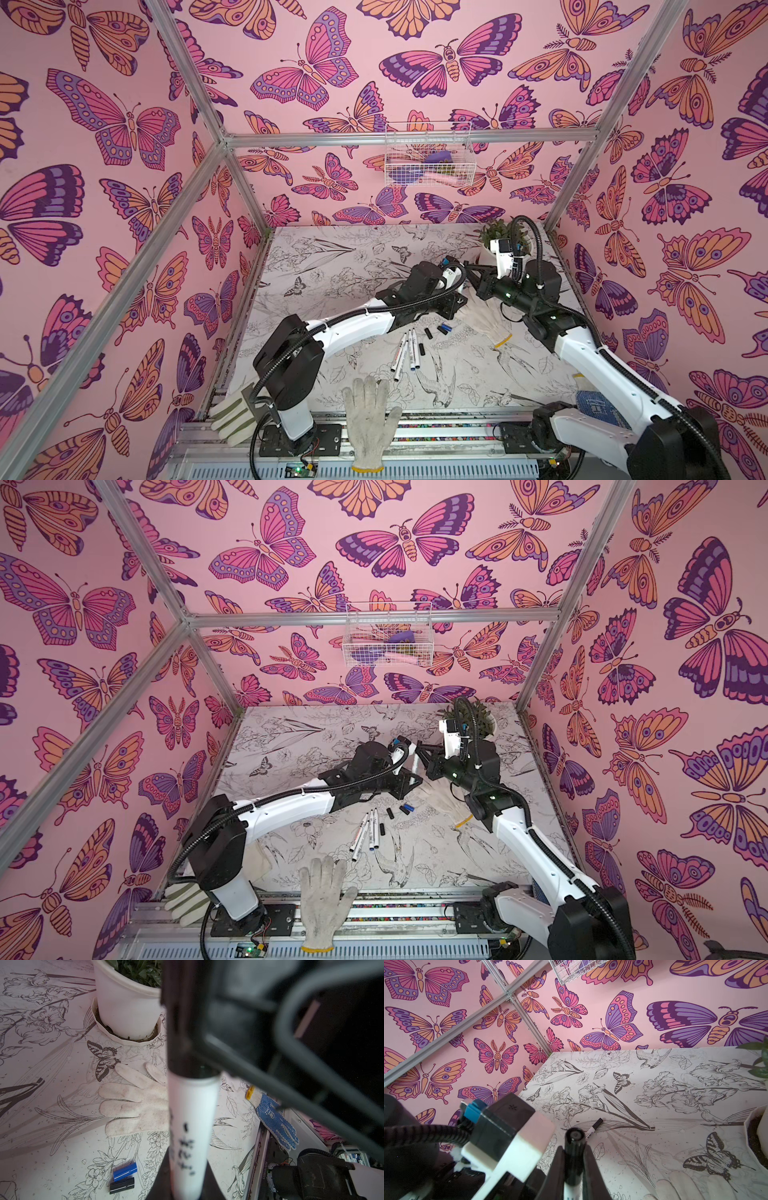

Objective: Insert pens into pen caps
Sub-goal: Put on the pen cap to the pen.

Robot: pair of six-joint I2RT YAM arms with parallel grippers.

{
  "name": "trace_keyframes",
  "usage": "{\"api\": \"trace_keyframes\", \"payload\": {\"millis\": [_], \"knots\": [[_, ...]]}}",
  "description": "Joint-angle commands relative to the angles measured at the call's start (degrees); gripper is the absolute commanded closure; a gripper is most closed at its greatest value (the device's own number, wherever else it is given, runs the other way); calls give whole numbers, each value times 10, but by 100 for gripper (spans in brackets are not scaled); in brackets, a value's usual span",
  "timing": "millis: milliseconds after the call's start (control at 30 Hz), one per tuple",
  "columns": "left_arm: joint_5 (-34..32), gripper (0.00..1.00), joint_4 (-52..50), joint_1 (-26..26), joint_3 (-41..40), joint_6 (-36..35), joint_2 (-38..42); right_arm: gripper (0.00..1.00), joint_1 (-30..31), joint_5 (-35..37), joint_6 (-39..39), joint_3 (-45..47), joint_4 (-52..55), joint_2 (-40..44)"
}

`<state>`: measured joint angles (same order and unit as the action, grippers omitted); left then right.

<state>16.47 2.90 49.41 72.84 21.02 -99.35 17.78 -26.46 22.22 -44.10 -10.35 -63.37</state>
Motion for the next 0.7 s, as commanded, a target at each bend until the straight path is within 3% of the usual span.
{"api": "trace_keyframes", "payload": {"millis": [0,567,667], "knots": [[-137,100,164,-68,70,25,38,100,29,-84,-50,47,230,-16],[-118,100,150,-74,107,-8,45,100,46,-70,-67,45,254,-27],[-89,100,149,-68,85,-8,50,100,45,-26,-57,39,259,-6]]}}
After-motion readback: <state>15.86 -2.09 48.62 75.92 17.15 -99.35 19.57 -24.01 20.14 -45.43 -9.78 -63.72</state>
